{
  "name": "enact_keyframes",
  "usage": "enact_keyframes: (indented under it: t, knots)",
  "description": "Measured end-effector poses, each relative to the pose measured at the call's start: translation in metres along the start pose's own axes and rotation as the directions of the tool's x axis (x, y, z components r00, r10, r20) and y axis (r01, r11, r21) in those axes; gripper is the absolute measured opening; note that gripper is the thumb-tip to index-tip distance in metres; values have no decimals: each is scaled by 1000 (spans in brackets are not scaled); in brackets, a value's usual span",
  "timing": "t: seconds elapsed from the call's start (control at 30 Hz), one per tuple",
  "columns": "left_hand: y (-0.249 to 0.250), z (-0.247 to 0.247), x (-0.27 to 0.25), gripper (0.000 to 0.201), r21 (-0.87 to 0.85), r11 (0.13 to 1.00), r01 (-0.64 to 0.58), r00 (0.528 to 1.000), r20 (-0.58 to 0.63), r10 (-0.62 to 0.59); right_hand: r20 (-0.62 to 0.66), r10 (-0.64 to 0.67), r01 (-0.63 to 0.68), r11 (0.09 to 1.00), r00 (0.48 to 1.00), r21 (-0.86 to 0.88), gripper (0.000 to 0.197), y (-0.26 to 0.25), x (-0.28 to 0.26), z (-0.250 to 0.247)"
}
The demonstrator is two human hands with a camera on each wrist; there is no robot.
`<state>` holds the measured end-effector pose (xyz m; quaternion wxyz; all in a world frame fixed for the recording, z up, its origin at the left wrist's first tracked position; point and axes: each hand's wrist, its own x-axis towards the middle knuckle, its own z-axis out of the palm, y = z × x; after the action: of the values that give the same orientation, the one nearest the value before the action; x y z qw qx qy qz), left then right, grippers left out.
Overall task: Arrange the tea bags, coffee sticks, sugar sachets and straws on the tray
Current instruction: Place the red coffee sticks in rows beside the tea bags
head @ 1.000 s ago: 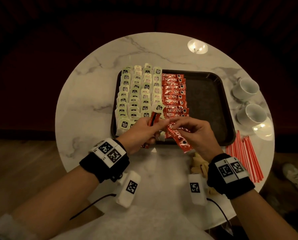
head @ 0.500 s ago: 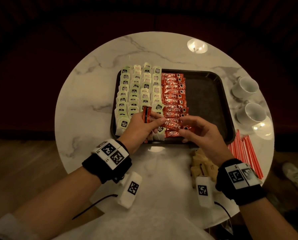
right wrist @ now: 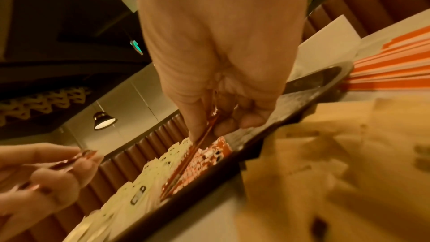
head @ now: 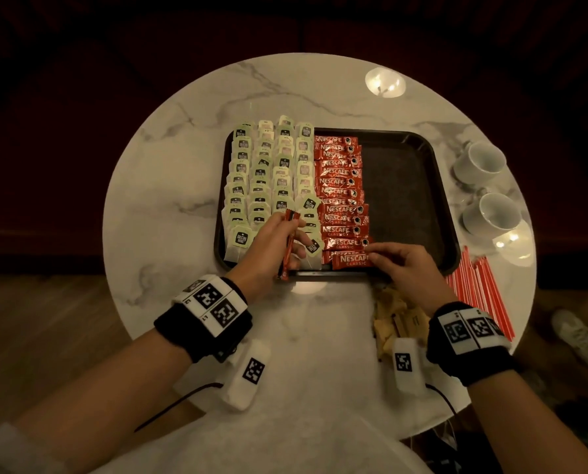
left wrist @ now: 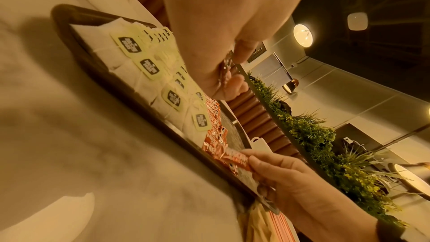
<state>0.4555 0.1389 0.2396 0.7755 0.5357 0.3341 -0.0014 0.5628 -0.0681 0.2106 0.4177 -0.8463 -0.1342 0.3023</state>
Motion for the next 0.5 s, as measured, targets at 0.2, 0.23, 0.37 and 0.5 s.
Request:
enact_keyframes:
  t: [0.2,0.23,0.37,0.5]
  knots:
    - [-2,3,0,21,129,990,-62,998,-19,65,-23,-8,5,991,1000,-133,21,-3,2,18]
    - [-2,3,0,21,147,986,-72,997,-25,77,-50,-32,23,984,998,-175,19,-4,2,19]
    - [-2,1,0,23,223,967,-127,991,-10,132,-140,-111,72,963,984,-261,17,-1,7,20]
    - [2,1,-2,23,165,971,-175,984,34,172,-222,-146,117,983,964,-139,19,-8,5,18]
